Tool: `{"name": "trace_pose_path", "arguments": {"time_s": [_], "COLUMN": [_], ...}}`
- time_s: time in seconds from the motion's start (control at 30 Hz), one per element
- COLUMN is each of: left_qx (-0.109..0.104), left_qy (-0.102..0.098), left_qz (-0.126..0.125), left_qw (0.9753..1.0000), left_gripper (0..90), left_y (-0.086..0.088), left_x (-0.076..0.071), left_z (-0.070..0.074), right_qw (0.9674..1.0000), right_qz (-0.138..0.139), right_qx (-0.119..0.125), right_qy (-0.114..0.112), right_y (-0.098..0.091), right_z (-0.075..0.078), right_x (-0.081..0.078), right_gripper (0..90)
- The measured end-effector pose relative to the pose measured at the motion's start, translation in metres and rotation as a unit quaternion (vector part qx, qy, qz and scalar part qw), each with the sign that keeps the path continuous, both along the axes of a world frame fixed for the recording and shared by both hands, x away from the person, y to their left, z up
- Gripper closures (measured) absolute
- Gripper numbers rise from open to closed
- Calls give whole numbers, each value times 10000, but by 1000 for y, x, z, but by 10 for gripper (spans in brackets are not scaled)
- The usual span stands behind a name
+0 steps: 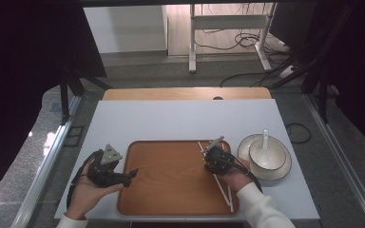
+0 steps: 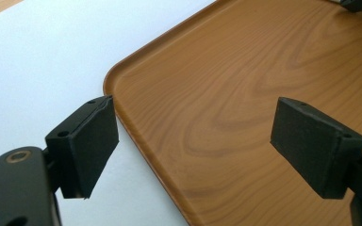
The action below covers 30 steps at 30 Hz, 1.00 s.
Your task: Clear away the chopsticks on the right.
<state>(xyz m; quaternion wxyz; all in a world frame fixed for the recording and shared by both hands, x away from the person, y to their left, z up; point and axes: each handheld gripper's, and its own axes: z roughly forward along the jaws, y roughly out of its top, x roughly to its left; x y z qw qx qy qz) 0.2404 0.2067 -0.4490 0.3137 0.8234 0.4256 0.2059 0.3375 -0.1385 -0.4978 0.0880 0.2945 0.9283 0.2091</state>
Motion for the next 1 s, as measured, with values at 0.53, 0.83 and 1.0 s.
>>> {"name": "trace_pose_path", "arguments": {"time_s": [0.53,0.83,1.0], "left_qx": [24,34,34], "left_qy": [3,-3,-12], "left_qz": [-22,-46,-40], "left_qw": [10000,10000,10000], "left_gripper": [155,155,155], "left_y": [-1,-3,-2], "left_x": [0,0,1], "left_z": [0,0,0], "right_qw": [9996,9993,9992], "right_qz": [-254,-315,-323], "right_qx": [-130,-219,-210], "right_qy": [-29,-21,-68], "right_y": [-24,-33,-37], "right_z": [2,3,5], "right_x": [-2,-6,-7], "right_gripper": [898,898,898]}}
